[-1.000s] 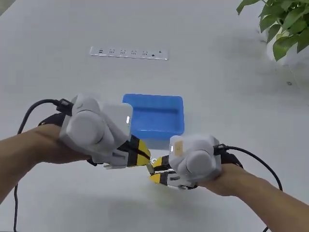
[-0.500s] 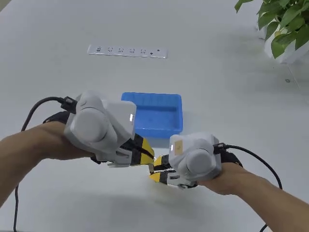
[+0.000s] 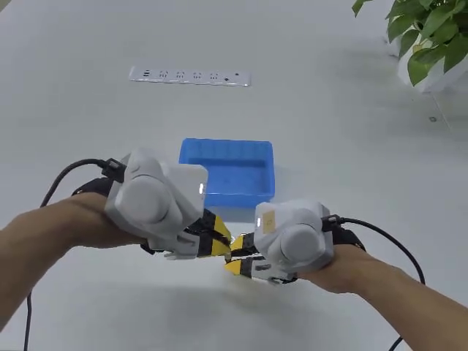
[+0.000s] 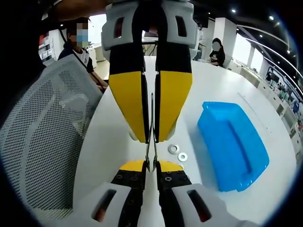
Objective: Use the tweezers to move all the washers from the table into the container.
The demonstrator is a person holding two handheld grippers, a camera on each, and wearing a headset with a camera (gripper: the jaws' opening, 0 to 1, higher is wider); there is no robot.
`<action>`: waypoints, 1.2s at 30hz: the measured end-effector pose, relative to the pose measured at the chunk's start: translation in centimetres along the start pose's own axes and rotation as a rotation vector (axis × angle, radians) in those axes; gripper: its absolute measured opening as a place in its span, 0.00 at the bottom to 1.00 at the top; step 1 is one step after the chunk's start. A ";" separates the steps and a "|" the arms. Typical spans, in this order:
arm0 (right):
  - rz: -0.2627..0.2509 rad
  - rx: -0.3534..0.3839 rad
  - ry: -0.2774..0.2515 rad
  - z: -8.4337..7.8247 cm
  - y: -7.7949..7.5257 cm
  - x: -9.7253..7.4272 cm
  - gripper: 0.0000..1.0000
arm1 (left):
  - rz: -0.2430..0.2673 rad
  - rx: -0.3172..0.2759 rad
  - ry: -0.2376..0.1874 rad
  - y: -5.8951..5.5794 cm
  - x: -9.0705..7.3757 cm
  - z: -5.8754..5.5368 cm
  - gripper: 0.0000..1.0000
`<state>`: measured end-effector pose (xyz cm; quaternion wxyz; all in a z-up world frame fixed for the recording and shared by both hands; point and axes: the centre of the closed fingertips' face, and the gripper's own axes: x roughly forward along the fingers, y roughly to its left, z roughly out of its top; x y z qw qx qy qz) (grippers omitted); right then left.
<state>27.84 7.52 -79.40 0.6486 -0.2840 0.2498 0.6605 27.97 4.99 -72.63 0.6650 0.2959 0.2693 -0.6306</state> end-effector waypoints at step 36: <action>-0.022 -0.004 -0.033 1.9 -1.8 0.8 0.12 | 0.037 0.010 0.021 1.3 -2.0 -0.9 0.07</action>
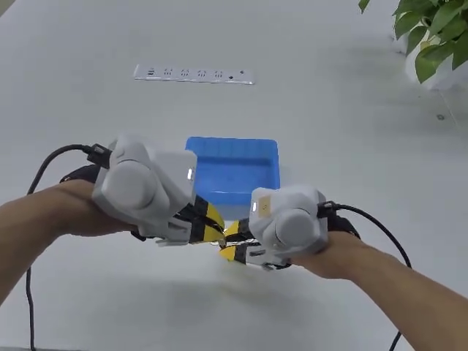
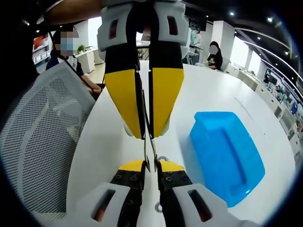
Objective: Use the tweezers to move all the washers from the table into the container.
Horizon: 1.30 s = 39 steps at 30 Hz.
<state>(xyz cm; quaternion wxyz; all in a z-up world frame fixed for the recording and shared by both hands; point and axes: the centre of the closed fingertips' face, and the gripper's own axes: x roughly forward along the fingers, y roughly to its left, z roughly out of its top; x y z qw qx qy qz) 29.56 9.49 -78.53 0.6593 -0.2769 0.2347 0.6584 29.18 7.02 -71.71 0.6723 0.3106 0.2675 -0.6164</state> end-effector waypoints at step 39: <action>0.011 0.009 -0.006 0.5 -1.2 1.9 0.12 | 0.012 -0.020 0.026 1.3 -0.5 -1.4 0.07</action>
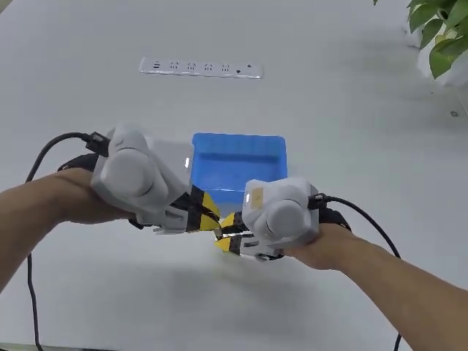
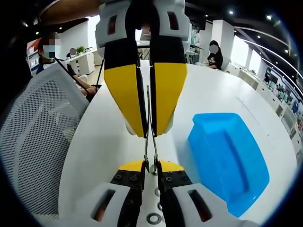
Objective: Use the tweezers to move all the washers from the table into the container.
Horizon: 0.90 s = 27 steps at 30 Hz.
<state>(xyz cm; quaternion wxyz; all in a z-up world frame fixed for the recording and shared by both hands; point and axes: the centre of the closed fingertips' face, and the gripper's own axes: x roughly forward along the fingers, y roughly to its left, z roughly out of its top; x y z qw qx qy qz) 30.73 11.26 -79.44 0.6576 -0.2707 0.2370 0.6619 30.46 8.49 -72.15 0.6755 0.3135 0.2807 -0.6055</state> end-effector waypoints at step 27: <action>-0.001 0.010 -0.009 0.1 -0.1 0.3 0.12 | 0.005 -0.008 -0.002 0.3 0.1 -0.1 0.07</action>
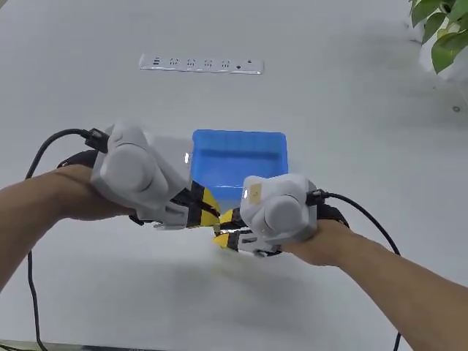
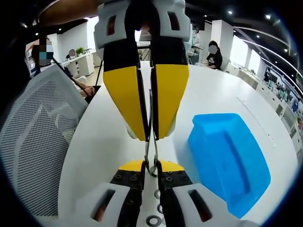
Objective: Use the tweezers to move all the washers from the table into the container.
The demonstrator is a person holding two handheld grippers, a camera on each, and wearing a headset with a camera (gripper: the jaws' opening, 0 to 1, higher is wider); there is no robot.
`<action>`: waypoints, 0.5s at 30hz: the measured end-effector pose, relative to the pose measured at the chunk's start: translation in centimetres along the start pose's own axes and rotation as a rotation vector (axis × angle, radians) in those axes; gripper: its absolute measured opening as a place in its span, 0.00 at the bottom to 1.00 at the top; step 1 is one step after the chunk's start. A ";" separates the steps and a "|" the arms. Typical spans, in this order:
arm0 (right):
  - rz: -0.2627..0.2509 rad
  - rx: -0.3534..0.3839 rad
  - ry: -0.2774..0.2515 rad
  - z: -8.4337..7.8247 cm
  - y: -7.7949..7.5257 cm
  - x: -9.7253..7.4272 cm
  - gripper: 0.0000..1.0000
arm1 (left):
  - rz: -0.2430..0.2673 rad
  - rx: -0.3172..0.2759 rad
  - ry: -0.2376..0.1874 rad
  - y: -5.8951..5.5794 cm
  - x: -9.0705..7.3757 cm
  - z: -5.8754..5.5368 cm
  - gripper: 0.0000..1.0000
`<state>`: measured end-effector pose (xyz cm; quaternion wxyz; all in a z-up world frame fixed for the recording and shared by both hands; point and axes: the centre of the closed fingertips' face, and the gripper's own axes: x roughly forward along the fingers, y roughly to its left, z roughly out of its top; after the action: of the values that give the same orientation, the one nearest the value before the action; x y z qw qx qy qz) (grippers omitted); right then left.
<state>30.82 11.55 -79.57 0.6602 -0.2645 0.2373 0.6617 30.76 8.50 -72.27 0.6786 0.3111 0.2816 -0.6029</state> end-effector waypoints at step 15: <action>-0.011 0.017 0.009 -0.1 -0.2 0.0 0.10 | 0.003 -0.008 -0.004 0.5 0.1 -0.2 0.06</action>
<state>31.05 11.46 -79.61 0.6651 -0.2630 0.2443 0.6548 31.22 8.63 -72.40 0.6812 0.3074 0.2820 -0.6015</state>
